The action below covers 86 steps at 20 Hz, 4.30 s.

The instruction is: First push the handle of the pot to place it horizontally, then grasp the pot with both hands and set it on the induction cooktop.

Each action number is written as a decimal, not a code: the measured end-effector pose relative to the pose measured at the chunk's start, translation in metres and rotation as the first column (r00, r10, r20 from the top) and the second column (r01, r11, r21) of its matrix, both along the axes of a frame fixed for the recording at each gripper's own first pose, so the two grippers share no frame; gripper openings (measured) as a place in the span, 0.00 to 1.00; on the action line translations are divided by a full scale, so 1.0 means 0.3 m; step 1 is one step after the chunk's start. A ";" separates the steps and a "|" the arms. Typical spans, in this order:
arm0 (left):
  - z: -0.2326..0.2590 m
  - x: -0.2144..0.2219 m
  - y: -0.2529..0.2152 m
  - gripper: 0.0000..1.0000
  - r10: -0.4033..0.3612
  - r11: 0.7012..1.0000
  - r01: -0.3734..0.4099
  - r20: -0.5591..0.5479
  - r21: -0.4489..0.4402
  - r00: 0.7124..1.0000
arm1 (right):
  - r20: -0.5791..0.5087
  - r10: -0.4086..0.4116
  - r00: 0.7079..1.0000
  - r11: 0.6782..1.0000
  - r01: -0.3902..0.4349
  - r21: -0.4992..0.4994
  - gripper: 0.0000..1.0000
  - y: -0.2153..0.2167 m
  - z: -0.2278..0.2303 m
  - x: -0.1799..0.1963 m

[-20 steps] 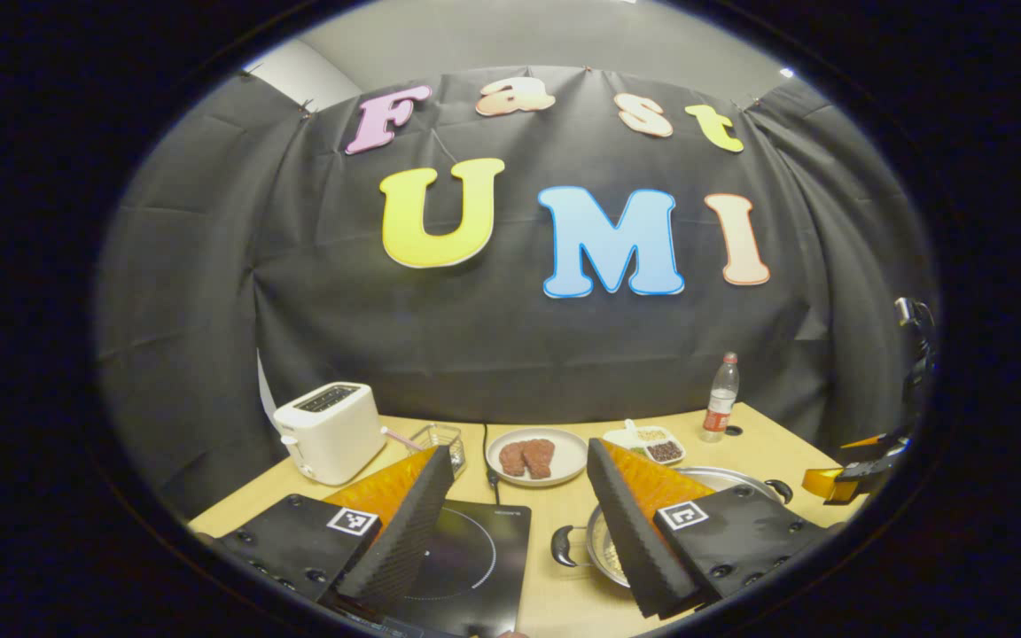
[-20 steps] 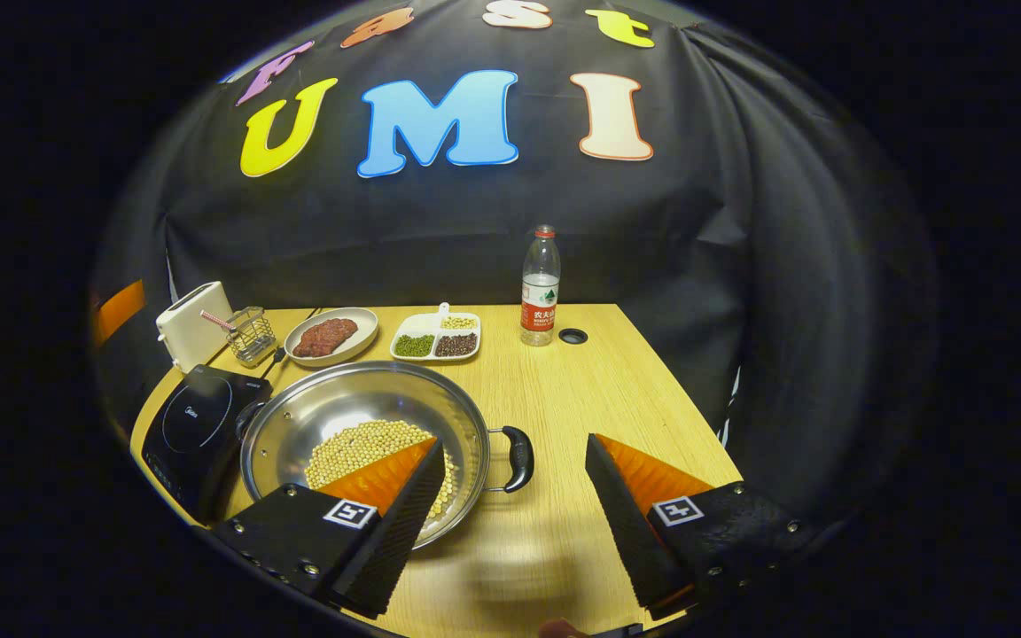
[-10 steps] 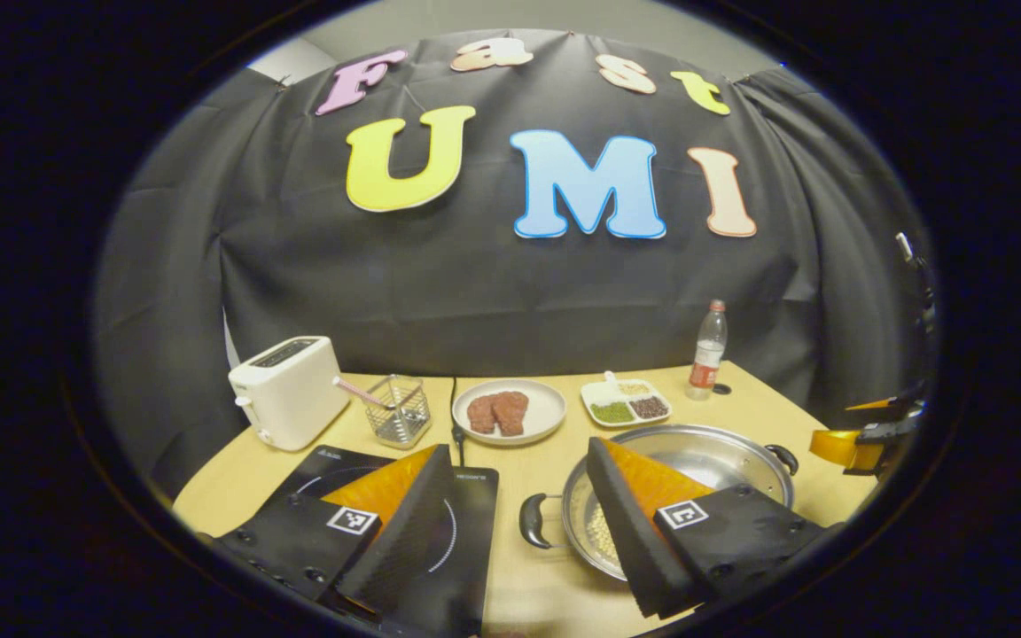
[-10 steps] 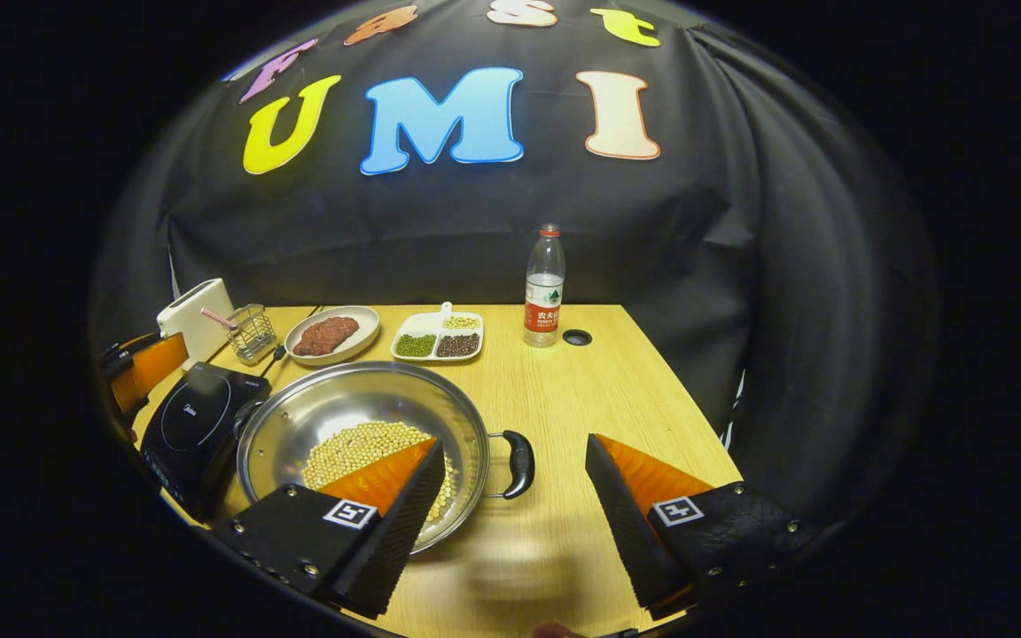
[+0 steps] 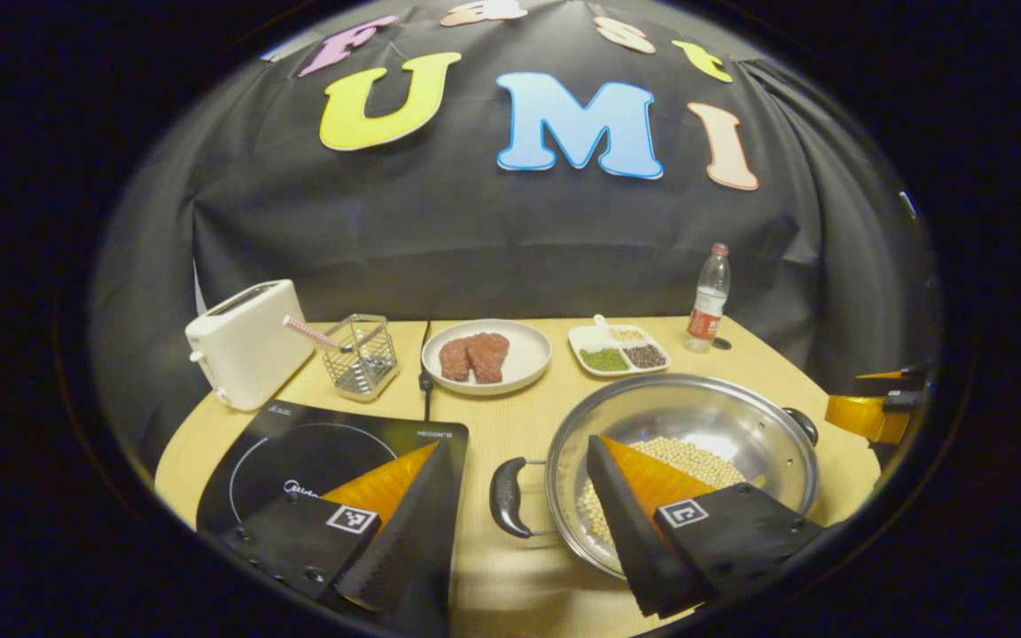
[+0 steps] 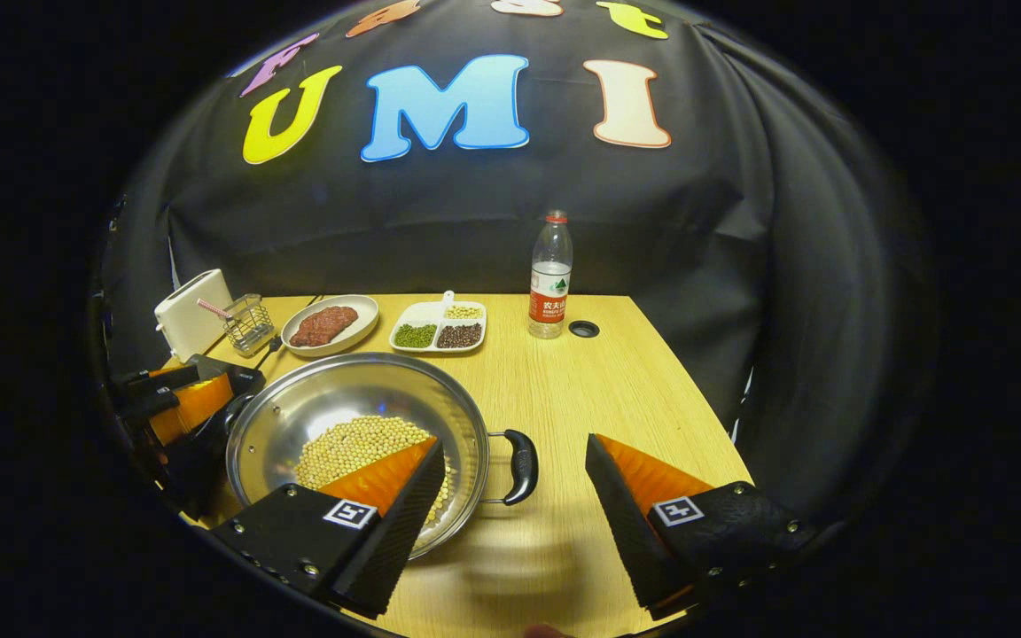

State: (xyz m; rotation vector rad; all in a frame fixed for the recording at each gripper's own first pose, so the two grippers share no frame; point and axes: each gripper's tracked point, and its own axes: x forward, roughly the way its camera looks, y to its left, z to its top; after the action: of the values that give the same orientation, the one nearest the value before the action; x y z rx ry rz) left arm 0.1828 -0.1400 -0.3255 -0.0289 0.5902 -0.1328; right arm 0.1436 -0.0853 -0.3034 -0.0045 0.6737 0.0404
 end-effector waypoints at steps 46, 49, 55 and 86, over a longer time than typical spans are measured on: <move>-0.169 0.019 -0.052 0.68 0.008 0.999 -0.004 -0.127 0.037 0.992 | -0.163 -0.020 0.986 0.999 0.024 0.026 0.55 0.013 -0.203 0.055; -0.127 0.006 -0.061 0.67 0.010 0.999 -0.005 -0.115 0.045 0.993 | -0.166 -0.028 0.986 0.999 0.034 0.032 0.55 0.005 -0.175 0.038; -0.056 -0.026 -0.049 0.63 0.034 0.998 -0.030 -0.079 0.049 0.996 | -0.142 -0.019 0.990 0.999 0.025 0.037 0.55 0.006 -0.118 0.005; 0.030 -0.057 0.493 0.68 -0.057 0.998 0.058 -0.041 0.011 0.998 | -0.099 -0.124 0.987 0.992 0.125 0.006 0.55 0.495 0.042 -0.183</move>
State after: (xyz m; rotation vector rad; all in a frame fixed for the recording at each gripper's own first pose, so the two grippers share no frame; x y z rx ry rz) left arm 0.1658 0.0078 -0.3164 -0.0026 0.6330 -0.1845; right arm 0.0887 0.0632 -0.2909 0.0516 0.7712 -0.0759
